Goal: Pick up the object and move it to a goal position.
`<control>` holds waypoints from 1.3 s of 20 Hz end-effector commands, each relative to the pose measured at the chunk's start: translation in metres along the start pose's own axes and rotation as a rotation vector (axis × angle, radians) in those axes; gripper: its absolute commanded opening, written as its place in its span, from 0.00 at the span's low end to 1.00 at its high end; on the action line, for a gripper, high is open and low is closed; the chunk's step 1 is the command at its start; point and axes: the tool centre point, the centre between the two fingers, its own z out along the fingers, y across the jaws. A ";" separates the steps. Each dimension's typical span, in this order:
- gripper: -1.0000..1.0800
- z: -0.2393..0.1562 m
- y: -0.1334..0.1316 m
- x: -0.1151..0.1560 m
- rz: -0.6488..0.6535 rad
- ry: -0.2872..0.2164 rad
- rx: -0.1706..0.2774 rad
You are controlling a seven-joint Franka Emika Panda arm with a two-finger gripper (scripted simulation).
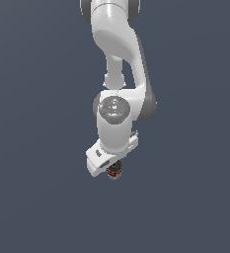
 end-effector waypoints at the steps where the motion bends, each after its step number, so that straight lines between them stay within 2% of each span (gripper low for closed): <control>1: 0.96 0.000 0.000 0.000 0.000 0.000 0.000; 5: 0.96 0.007 0.000 0.000 -0.001 0.000 0.000; 13: 0.96 0.047 -0.001 -0.001 -0.004 0.000 0.000; 20: 0.96 0.050 0.000 0.001 -0.005 0.000 0.000; 21: 0.00 0.050 0.000 0.001 -0.005 0.000 0.000; 26: 0.00 0.050 0.000 0.001 -0.005 0.000 0.000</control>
